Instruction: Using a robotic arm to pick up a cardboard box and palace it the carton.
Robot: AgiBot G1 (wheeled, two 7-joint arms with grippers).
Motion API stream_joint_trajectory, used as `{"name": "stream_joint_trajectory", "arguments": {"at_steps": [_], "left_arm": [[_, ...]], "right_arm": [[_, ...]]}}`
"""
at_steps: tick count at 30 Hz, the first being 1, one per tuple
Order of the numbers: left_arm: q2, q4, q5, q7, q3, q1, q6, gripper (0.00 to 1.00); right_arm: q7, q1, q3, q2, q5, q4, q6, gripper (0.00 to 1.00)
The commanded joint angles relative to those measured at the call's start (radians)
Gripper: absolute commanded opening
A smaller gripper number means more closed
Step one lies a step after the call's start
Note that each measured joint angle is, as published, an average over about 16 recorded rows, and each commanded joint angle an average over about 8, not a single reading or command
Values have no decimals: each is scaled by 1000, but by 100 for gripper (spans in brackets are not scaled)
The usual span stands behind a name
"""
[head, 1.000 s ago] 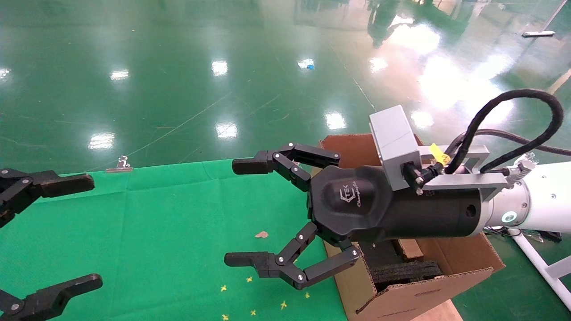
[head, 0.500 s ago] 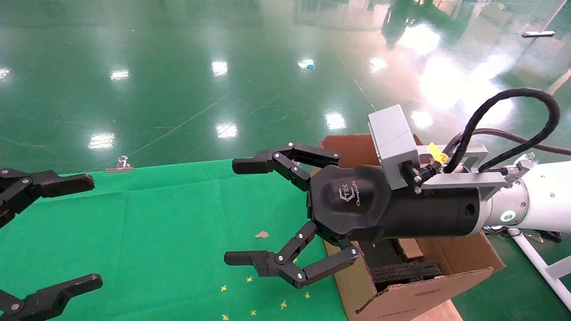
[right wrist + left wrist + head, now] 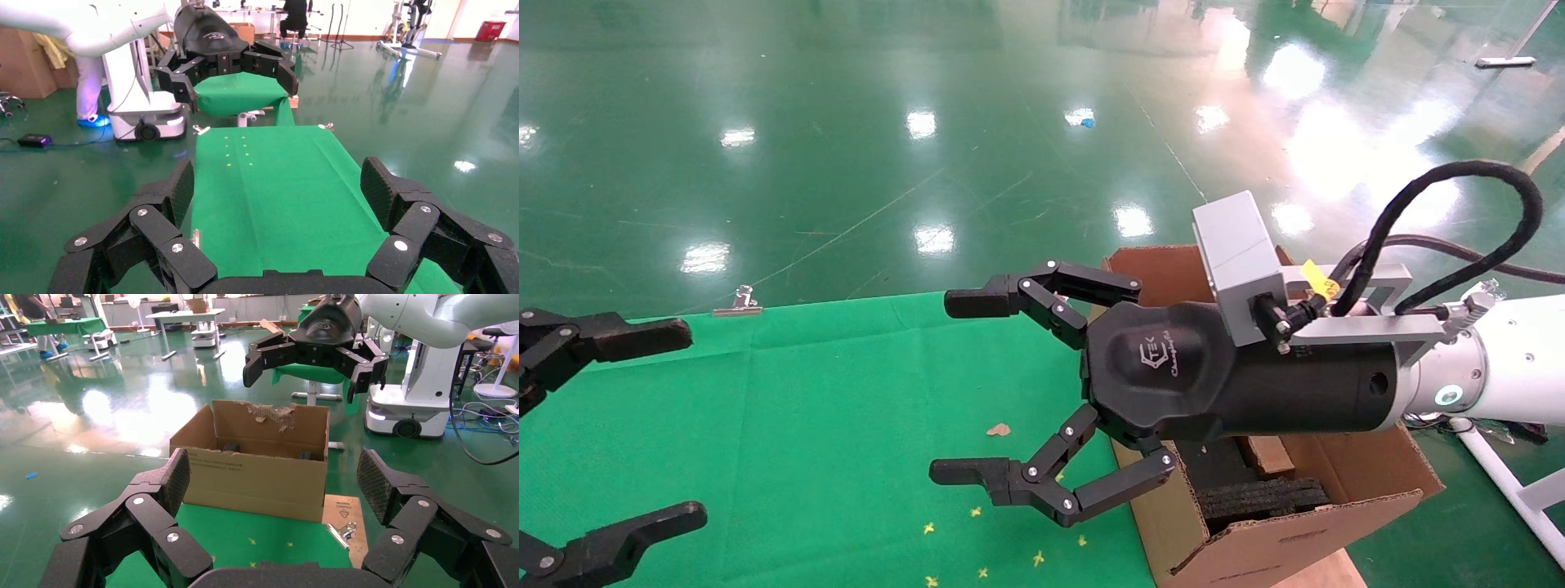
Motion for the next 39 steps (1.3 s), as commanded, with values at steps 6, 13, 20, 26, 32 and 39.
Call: {"name": "stream_joint_trajectory", "arguments": {"at_steps": [6, 13, 20, 26, 32, 39], "left_arm": [[0, 0, 0, 0, 0, 0, 0, 100], [0, 0, 0, 0, 0, 0, 0, 100], [0, 0, 0, 0, 0, 0, 0, 100], [0, 0, 0, 0, 0, 0, 0, 100], [0, 0, 0, 0, 0, 0, 0, 100], [0, 0, 0, 0, 0, 0, 0, 100]], "right_arm": [[0, 0, 0, 0, 0, -1, 0, 100], [0, 1, -1, 0, -1, -1, 0, 100], [0, 1, -1, 0, -1, -1, 0, 100], [0, 1, -1, 0, -1, -1, 0, 100], [0, 1, -1, 0, -1, -1, 0, 100], [0, 1, -1, 0, -1, -1, 0, 100]]}}
